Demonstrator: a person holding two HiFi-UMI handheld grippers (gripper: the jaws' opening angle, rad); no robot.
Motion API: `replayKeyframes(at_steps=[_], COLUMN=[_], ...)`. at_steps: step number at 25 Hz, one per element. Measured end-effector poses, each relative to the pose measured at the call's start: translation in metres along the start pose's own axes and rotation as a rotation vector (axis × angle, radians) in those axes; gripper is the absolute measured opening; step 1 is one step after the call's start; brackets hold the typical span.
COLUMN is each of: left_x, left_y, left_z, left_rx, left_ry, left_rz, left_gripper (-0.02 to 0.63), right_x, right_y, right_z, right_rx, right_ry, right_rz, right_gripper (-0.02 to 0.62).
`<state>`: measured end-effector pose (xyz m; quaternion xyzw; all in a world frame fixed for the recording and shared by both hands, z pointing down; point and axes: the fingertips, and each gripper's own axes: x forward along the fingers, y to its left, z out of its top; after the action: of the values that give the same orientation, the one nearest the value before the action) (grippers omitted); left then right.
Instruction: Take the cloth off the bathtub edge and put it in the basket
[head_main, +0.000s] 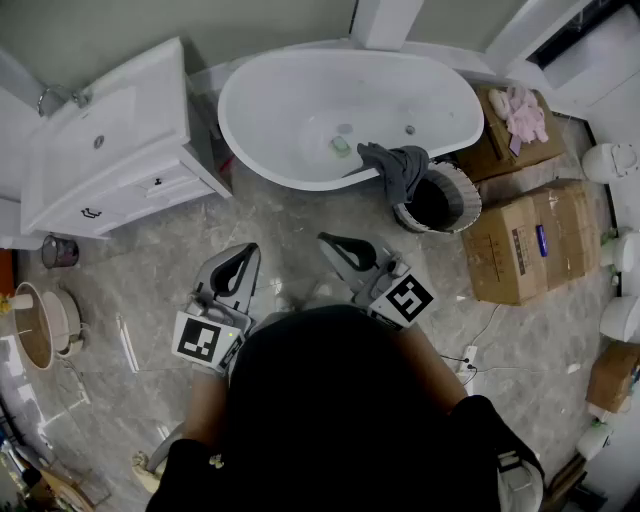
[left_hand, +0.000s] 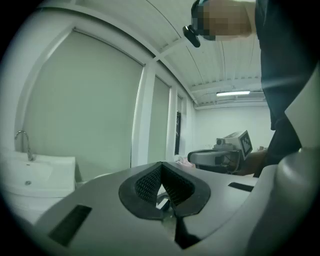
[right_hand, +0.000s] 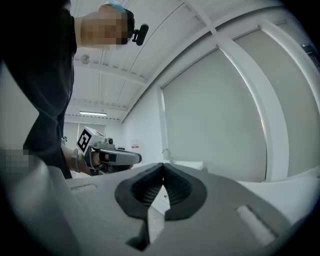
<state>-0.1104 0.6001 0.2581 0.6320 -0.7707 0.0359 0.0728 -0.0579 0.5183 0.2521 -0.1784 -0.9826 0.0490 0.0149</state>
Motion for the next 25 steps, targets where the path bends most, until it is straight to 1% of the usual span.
replayKeyframes(at_steps=[2, 3, 6, 9, 13, 19, 25], left_x=[0.009, 0.014, 0.032, 0.051, 0.072, 0.116, 0.183], left_y=[-0.005, -0.008, -0.016, -0.026, -0.032, -0.020, 0.010], left_z=[0.001, 0.000, -0.002, -0.005, -0.013, -0.020, -0.024], left_rx=[-0.001, -0.003, -0.009, -0.012, -0.022, -0.036, -0.042], left_ry=[0.004, 0.007, 0.021, 0.042, 0.075, 0.088, 0.096], left_rz=[0.005, 0.007, 0.010, 0.005, -0.008, -0.047, -0.134], left_gripper=[0.014, 0.014, 0.014, 0.014, 0.014, 0.014, 0.014], right_x=[-0.008, -0.012, -0.025, -0.041, -0.063, -0.082, -0.074], right_y=[-0.009, -0.014, -0.032, -0.053, -0.083, -0.136, -0.197], right_z=[0.003, 0.003, -0.003, -0.003, -0.009, -0.028, -0.044], right_rx=[-0.005, -0.001, 0.024, 0.046, 0.068, 0.085, 0.119], right_ry=[-0.055, -0.061, -0.009, -0.029, -0.016, -0.011, 0.026], right_rz=[0.004, 0.004, -0.020, -0.042, -0.100, -0.204, -0.311], right_gripper=[-0.005, -0.005, -0.005, -0.005, -0.005, -0.005, -0.005])
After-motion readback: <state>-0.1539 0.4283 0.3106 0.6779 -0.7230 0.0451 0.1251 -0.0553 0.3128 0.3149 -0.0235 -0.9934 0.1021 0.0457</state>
